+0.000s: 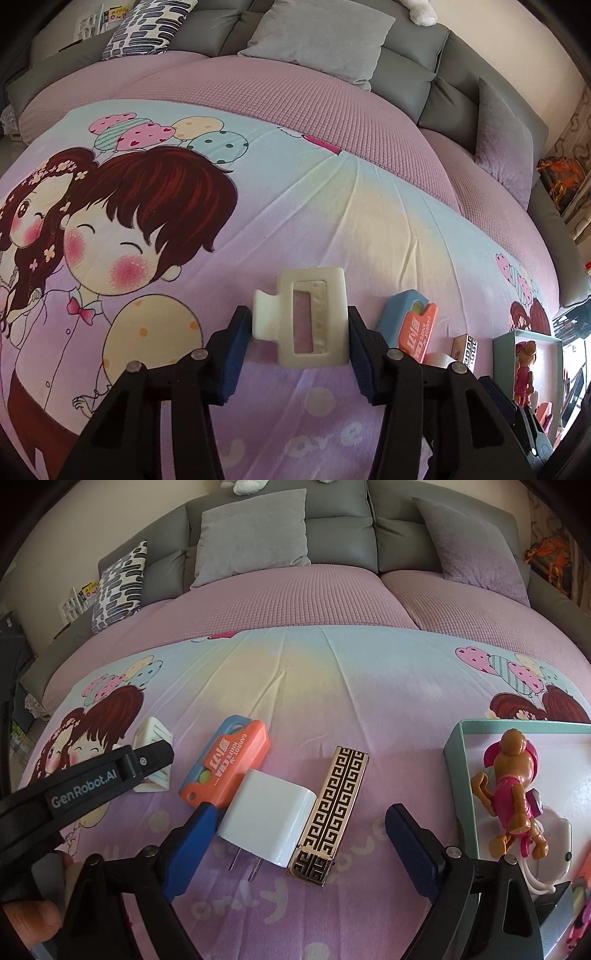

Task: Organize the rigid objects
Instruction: 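Grasp the white hair clip with the left tool while the right tool grasps the white charger cube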

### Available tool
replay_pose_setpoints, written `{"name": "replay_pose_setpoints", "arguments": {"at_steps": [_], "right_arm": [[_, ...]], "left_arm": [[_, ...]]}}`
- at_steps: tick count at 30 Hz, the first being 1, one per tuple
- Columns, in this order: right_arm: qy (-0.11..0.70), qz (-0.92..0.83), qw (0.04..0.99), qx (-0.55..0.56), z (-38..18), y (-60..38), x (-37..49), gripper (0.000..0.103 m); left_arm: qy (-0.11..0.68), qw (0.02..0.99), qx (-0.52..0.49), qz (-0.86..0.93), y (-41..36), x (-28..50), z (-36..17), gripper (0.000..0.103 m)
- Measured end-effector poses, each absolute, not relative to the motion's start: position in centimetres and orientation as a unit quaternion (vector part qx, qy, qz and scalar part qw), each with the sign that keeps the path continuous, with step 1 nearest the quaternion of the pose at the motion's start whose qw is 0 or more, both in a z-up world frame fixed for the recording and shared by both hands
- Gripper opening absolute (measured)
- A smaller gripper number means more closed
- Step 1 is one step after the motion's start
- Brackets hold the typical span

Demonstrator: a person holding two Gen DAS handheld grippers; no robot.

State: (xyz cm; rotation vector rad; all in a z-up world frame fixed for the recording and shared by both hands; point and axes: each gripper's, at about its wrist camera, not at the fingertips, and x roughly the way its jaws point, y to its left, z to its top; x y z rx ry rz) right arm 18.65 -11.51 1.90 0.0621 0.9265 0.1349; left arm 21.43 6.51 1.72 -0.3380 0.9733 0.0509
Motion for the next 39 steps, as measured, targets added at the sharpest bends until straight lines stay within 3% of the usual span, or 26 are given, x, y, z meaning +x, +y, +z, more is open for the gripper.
{"name": "replay_pose_setpoints", "arguments": {"at_steps": [10,26,39], "right_arm": [[0.433,0.07,0.899,-0.001,2.7,-10.2,17.9,0.072],[0.395,0.1,0.913,-0.028,2.4,-8.9,18.4,0.072],[0.414,0.141,0.895,-0.085,2.1,-7.5,17.3,0.066]], "left_arm": [[0.484,0.862,-0.143,0.046,7.0,17.8,1.6,0.052],[0.489,0.859,-0.15,0.04,7.7,16.0,1.6,0.052],[0.49,0.857,-0.155,0.046,8.3,15.8,1.8,0.053]]}}
